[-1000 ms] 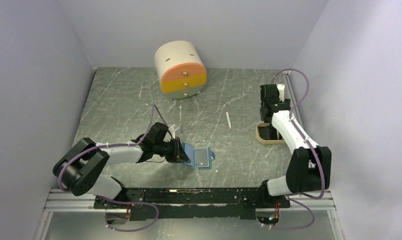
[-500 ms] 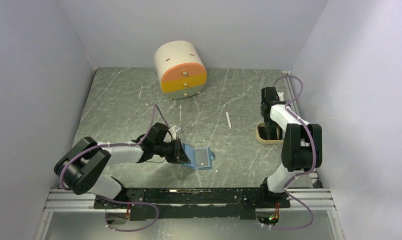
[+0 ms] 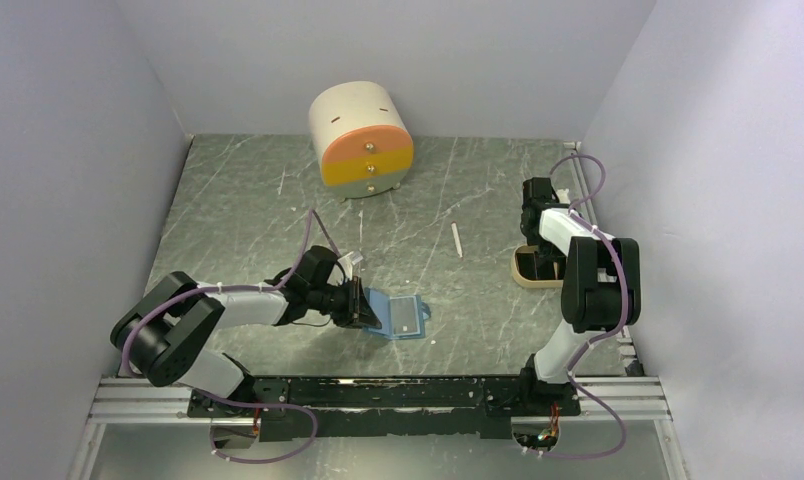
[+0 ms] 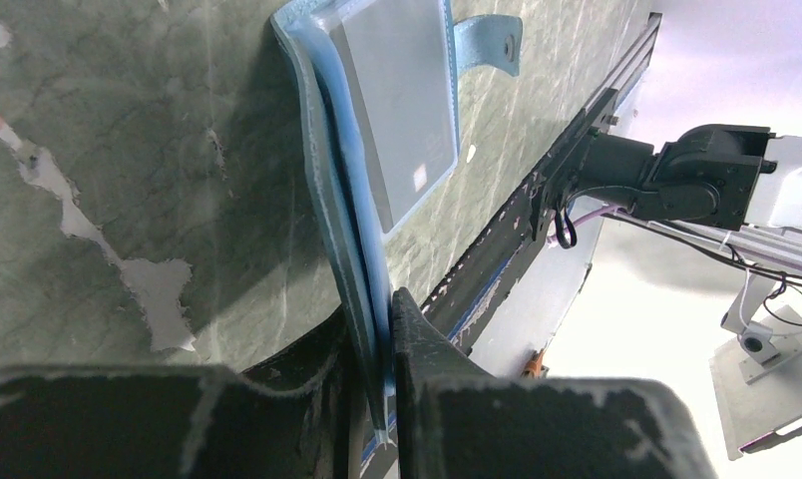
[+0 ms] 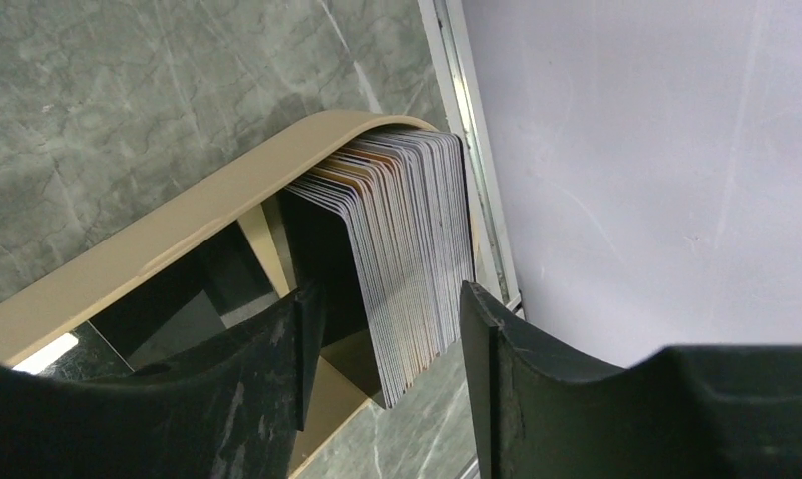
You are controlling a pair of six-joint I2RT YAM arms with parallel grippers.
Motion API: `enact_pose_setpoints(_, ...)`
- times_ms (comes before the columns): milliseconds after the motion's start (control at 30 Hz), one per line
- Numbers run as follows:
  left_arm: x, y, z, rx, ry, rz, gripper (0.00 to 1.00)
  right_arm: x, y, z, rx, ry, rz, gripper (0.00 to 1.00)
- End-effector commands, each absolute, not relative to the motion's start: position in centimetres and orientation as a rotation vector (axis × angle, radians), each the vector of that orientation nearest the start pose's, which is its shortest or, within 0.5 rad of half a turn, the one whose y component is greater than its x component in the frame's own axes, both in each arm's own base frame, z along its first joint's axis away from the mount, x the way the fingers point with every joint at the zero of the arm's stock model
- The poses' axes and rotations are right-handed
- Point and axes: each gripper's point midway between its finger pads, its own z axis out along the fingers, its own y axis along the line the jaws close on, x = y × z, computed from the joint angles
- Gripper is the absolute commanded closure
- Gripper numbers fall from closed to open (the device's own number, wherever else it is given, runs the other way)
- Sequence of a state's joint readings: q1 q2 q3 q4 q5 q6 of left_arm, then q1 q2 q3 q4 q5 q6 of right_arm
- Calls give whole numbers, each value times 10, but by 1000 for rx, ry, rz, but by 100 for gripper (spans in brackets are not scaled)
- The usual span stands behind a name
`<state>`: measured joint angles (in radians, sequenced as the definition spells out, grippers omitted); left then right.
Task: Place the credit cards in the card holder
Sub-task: Pick up the credit card from the storage box.
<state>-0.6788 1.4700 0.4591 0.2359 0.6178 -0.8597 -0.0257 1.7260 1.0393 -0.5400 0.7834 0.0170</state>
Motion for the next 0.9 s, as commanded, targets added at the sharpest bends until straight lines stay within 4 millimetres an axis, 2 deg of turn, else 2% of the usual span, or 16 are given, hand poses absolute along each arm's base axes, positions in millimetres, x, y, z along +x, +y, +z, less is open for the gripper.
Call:
enact_pose_setpoints(0,153,-292,54,181,2606,-1430,82,312,-143,76,274,2551,-1141,47)
enact_pose_setpoints(467,151,-289,54,181,2600,-1433,82,314,-138,84,286,2535,-1076,67)
enact_pose_setpoints(867,152,-290,51,181,2605,-1435,82,318,-126,78,287,2577,-960,85)
